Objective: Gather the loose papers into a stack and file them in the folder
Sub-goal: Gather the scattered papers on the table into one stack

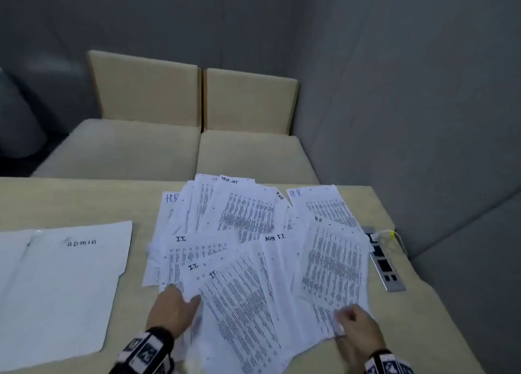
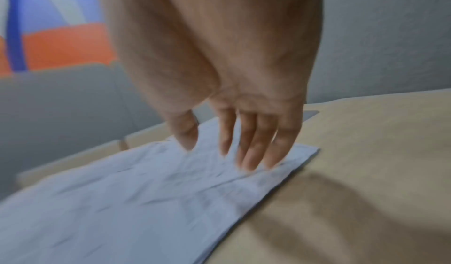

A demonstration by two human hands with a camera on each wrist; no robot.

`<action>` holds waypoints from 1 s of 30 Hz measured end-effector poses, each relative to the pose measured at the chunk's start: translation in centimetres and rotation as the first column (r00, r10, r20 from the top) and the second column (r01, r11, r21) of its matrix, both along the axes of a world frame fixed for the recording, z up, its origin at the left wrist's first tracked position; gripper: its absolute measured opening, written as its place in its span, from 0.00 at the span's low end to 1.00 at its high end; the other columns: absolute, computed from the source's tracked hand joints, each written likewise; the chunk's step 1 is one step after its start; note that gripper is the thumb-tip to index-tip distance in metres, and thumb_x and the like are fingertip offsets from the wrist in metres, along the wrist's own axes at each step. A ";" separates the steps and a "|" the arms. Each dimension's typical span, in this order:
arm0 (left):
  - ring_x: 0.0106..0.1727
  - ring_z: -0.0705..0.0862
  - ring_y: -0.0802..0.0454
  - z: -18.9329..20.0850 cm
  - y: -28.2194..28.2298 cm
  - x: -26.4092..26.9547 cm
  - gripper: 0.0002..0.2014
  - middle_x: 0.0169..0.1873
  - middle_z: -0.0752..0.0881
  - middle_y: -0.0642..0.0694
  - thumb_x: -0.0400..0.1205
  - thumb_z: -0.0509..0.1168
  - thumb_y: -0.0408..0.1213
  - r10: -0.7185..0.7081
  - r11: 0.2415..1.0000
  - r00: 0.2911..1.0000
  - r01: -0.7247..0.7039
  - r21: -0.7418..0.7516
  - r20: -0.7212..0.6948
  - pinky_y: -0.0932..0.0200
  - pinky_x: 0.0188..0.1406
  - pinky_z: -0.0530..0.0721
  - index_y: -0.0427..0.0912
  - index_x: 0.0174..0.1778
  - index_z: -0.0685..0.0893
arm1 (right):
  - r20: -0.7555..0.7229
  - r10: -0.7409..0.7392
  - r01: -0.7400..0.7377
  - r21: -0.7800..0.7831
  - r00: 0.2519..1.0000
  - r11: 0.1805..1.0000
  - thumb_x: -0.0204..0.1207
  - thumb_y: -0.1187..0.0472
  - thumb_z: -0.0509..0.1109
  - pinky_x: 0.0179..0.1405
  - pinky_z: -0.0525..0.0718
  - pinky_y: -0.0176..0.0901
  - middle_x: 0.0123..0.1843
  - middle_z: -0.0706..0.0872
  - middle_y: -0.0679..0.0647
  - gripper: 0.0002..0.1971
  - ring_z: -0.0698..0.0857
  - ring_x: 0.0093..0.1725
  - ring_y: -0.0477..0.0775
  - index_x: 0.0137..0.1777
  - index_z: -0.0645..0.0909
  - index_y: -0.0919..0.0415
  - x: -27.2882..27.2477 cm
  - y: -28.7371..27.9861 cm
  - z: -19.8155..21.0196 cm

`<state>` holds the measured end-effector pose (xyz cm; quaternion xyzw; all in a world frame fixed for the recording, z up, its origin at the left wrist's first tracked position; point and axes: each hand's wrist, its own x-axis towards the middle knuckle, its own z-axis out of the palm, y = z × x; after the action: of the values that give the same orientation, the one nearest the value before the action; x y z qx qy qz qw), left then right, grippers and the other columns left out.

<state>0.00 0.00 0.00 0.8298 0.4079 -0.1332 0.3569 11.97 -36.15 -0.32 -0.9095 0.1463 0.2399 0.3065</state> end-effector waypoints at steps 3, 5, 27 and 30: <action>0.22 0.73 0.55 -0.8 -1.3 1.5 0.26 0.24 0.76 0.48 0.84 0.63 0.59 -0.050 0.998 0.980 0.043 -0.036 -0.192 0.62 0.27 0.71 0.37 0.35 0.78 | 0.028 -0.107 0.110 -0.131 0.994 0.985 0.75 0.43 0.75 0.44 0.79 0.44 0.56 0.89 0.66 0.25 0.88 0.53 0.60 0.55 0.82 0.67 4.9 -2.3 -0.8; 0.20 0.70 0.56 -1.4 -2.5 2.5 0.31 0.22 0.77 0.48 0.82 0.63 0.63 -0.028 0.999 0.977 0.022 -0.030 -0.213 0.64 0.26 0.71 0.43 0.22 0.67 | -0.029 -0.157 0.149 -0.179 0.987 0.973 0.62 0.31 0.76 0.40 0.81 0.43 0.55 0.89 0.68 0.38 0.90 0.52 0.63 0.52 0.82 0.69 7.9 -4.0 -2.4; 0.49 0.90 0.48 -2.1 -10.3 9.8 0.31 0.60 0.85 0.43 0.76 0.75 0.50 0.099 0.958 0.983 -0.053 -0.282 0.155 0.55 0.48 0.93 0.41 0.71 0.74 | -0.100 0.217 -0.207 0.104 0.971 0.973 0.61 0.46 0.84 0.68 0.82 0.52 0.68 0.79 0.62 0.42 0.81 0.67 0.63 0.71 0.73 0.66 9.3 7.8 -3.2; 0.39 0.90 0.52 -1.3 -9.1 10.1 0.29 0.56 0.88 0.44 0.79 0.75 0.38 0.083 0.949 0.971 -0.008 -0.316 0.225 0.63 0.33 0.91 0.40 0.75 0.74 | -0.119 0.199 -0.191 0.072 0.973 0.979 0.45 0.41 0.78 0.56 0.90 0.54 0.58 0.86 0.60 0.38 0.89 0.52 0.61 0.56 0.83 0.61 9.6 7.9 -4.1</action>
<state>10.10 -9.08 -1.31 0.7630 0.3554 -0.0887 0.5326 21.61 -28.20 -4.44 -0.8928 0.0681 0.3300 0.2989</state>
